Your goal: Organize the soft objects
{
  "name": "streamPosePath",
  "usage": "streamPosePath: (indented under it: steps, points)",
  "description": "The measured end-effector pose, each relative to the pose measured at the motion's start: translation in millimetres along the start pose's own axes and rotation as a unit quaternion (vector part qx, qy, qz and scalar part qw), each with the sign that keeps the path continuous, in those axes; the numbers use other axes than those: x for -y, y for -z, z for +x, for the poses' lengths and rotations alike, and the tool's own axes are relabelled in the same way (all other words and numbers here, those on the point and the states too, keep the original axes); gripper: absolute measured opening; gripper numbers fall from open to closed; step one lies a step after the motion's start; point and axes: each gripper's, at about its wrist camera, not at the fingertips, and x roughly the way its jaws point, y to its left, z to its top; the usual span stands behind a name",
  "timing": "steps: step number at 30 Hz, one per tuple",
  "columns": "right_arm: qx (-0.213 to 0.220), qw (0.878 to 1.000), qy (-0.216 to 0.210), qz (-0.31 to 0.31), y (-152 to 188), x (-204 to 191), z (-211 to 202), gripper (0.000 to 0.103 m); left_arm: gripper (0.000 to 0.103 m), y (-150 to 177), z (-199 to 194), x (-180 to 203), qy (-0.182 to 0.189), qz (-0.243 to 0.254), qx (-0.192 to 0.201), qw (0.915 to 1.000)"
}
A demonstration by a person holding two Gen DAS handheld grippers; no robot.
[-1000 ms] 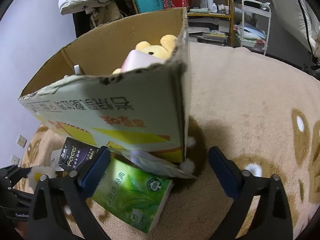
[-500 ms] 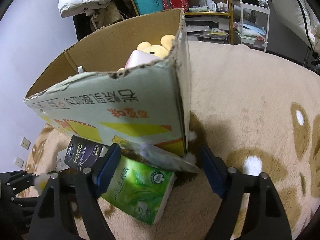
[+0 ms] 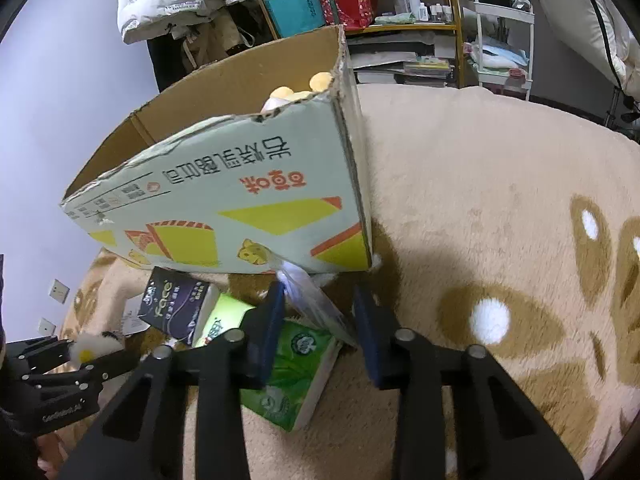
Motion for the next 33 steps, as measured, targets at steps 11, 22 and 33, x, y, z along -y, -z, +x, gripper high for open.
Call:
streamPosePath:
  steps: [11, 22, 33]
  points:
    - [0.021, 0.999, -0.035, -0.028, 6.5, -14.8, -25.6, 0.016, 0.039, -3.9, -34.8, -7.4, 0.012, -0.030, 0.076, 0.9966]
    - [0.072, 0.995, -0.060, -0.040, 4.8, -25.9, -81.6, 0.014, 0.039, 1.7, -84.7, -3.9, 0.002, -0.026, 0.178, 0.9836]
    - [0.136, 0.985, -0.078, -0.068, -9.6, -45.6, -131.9, 0.014, 0.039, 7.1, -127.8, 17.1, -0.026, 0.005, 0.280, 0.9596]
